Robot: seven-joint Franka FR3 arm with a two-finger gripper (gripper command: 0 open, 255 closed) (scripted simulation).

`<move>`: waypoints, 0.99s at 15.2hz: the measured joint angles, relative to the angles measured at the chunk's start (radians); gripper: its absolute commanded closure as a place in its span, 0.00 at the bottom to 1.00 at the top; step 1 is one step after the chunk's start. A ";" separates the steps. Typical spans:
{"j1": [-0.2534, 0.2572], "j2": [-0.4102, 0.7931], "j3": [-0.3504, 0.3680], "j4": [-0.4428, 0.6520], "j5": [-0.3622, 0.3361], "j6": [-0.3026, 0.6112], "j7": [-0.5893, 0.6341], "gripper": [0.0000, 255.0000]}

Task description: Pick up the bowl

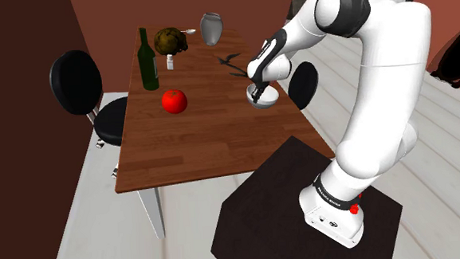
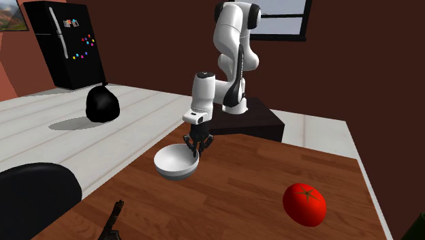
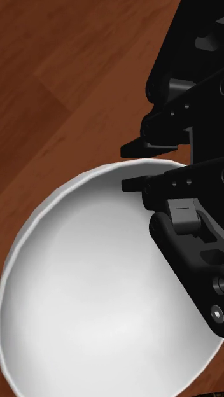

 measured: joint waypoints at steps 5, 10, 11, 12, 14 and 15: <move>0.006 -0.024 -0.008 -0.005 -0.008 -0.019 0.004 1.00; 0.018 -0.081 -0.026 -0.011 -0.027 -0.070 0.013 1.00; 0.021 -0.091 -0.029 -0.008 -0.032 -0.083 0.016 1.00; 0.023 -0.099 -0.031 -0.003 -0.035 -0.095 0.018 1.00; 0.030 -0.124 -0.038 -0.009 -0.045 -0.114 0.024 1.00; 0.034 -0.136 -0.041 -0.009 -0.050 -0.126 0.029 1.00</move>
